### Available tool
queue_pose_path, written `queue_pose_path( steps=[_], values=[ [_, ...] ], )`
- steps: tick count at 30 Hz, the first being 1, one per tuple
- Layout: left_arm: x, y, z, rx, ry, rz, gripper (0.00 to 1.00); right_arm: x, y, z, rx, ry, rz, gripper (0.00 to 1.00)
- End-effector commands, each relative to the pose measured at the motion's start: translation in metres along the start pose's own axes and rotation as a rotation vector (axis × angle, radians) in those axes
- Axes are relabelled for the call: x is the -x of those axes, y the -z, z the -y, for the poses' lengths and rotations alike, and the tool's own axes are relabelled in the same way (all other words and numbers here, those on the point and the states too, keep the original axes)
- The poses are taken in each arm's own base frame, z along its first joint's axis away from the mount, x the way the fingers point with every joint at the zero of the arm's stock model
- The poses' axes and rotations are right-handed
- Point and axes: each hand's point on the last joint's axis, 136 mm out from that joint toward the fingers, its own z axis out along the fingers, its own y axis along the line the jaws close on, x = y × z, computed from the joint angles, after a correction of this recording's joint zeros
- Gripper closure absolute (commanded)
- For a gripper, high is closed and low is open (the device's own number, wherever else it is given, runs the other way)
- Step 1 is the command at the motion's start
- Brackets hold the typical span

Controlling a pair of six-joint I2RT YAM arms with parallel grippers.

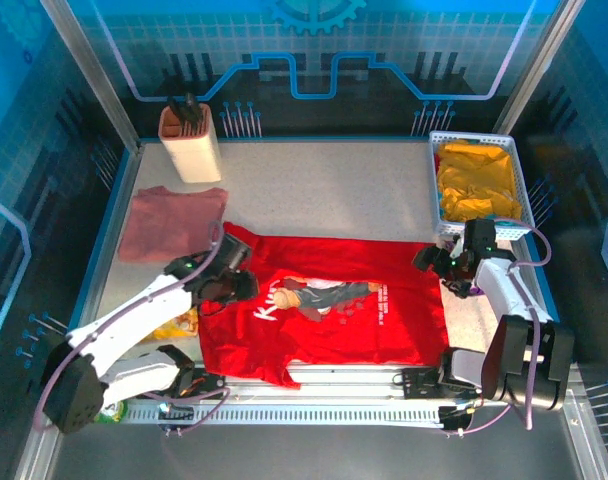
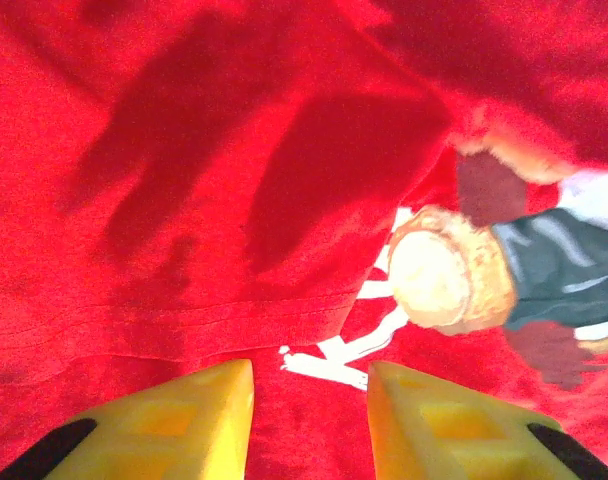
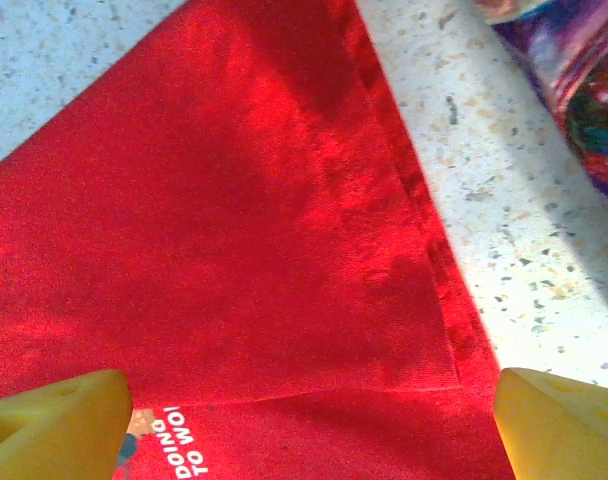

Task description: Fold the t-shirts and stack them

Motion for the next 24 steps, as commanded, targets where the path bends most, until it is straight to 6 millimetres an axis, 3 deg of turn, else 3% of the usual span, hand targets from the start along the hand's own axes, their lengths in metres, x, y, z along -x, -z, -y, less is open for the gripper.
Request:
queue_pose_path(
  steps=[1,6,10,19,24],
  values=[
    [0.004,-0.011,0.013,0.074,-0.091,0.041,0.65,0.002,0.007,-0.007,0.041,-0.001,0.002,0.06],
    [0.000,-0.034,0.018,0.175,-0.166,0.025,0.69,0.001,0.009,-0.007,0.046,0.004,0.022,0.06],
    [0.000,-0.045,0.017,0.231,-0.185,0.013,0.66,0.001,0.010,-0.007,0.052,0.005,0.034,0.06],
    [-0.003,-0.053,0.020,0.274,-0.220,-0.006,0.62,-0.001,0.006,-0.006,0.060,-0.001,0.020,0.07],
    [-0.010,-0.060,0.006,0.348,-0.204,-0.028,0.67,-0.002,0.004,-0.005,0.061,-0.002,0.023,0.07]
  ],
)
